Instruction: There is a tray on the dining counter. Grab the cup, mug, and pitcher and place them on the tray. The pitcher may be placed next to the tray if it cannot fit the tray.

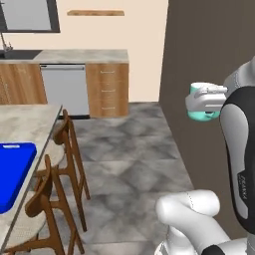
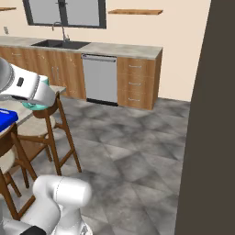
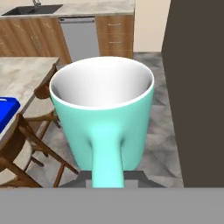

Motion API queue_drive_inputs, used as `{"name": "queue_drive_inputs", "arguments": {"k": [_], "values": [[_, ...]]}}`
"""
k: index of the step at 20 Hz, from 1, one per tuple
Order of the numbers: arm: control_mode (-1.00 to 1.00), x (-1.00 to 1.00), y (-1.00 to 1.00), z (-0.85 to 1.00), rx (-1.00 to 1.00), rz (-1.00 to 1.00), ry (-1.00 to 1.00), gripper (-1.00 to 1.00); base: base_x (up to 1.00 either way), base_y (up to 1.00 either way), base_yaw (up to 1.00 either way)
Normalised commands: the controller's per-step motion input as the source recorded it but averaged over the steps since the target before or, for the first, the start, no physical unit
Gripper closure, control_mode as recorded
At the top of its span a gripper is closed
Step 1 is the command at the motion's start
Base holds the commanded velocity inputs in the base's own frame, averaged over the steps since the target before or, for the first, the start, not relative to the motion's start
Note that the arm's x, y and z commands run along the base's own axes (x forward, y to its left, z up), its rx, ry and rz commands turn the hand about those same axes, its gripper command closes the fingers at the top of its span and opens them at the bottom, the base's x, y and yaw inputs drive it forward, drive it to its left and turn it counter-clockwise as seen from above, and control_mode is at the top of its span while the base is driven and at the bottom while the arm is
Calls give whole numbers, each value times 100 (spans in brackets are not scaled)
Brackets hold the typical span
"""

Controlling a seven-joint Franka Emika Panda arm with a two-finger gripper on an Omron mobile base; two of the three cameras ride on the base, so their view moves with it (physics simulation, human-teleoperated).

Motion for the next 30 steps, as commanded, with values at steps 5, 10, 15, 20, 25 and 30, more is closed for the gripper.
{"name": "queue_drive_inputs", "arguments": {"k": [5,10,15,20,25,30], "values": [[100,0,0,0,0,0,0,100,100,-13,20],[100,0,0,0,0,0,0,100,77,-21,49],[100,0,0,0,0,0,0,100,10,-3,98],[100,0,0,0,0,0,0,100,1,2,95],[100,0,0,0,0,0,0,100,28,-2,88],[100,0,0,0,0,0,0,100,36,-18,78]]}}
